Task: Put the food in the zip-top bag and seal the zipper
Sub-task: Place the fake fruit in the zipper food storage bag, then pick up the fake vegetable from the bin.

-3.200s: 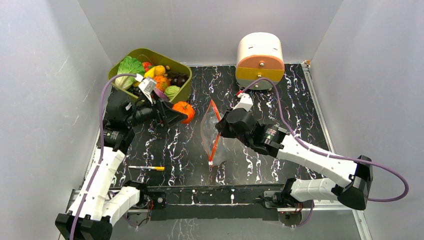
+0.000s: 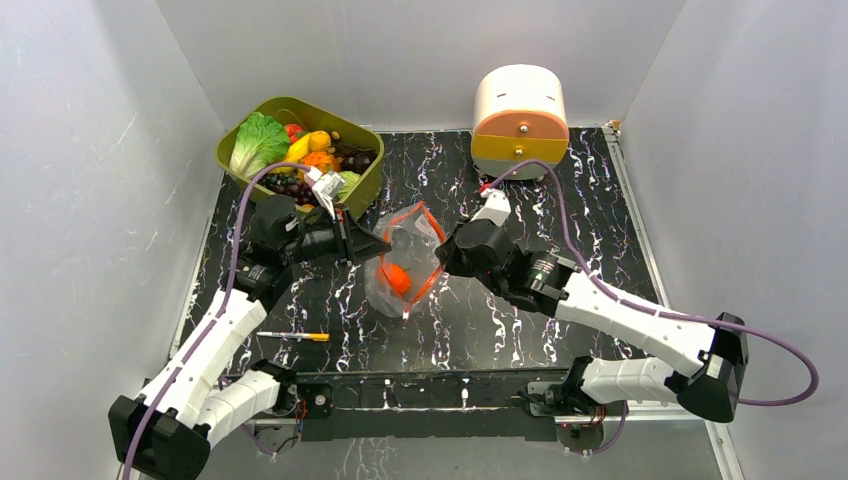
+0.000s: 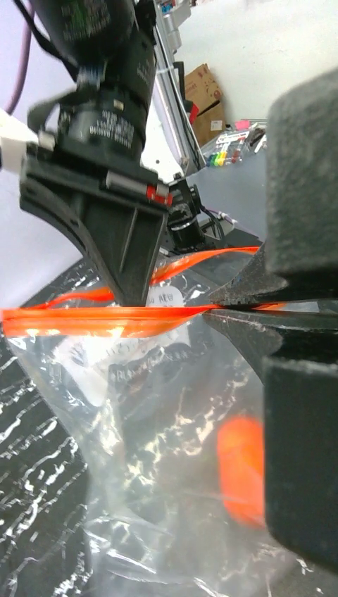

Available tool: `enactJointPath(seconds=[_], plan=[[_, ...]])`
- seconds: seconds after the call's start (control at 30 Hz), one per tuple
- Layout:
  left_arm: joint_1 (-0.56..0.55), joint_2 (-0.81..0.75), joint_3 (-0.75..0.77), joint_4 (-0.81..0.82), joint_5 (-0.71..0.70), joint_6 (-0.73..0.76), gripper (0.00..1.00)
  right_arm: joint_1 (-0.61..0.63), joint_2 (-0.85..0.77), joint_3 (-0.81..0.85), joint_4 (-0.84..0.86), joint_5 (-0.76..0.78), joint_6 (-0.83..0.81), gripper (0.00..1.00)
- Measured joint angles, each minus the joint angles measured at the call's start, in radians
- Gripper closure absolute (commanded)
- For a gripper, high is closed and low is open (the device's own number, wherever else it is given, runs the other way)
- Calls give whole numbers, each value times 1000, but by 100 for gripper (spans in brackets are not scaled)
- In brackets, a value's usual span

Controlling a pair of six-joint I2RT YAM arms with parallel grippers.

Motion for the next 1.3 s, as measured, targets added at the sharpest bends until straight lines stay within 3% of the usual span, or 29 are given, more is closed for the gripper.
enactJointPath(seconds=[0.13,0.33,0.43,0.57,0.7,0.83,1.0,1.3], plan=[[0,-18,0,45,14,-26,100,0,-3,40,-114,68,-1,100],[0,29,0,31,11,-31,99,0,-118,46,-124,87,4,100],[0,45,0,37,11,-47,82,0,-167,45,-97,82,7,100],[0,45,0,50,5,-65,44,0,-172,18,-70,74,8,100],[0,47,22,10,-21,-41,28,0,-173,-20,-89,85,7,100],[0,49,69,-48,-80,5,3,0,-198,-21,-121,116,6,100],[0,58,141,-151,-192,93,2,0,-253,-21,-129,148,6,100],[-1,229,352,-323,-582,302,2,0,-299,-52,-130,162,-9,100]])
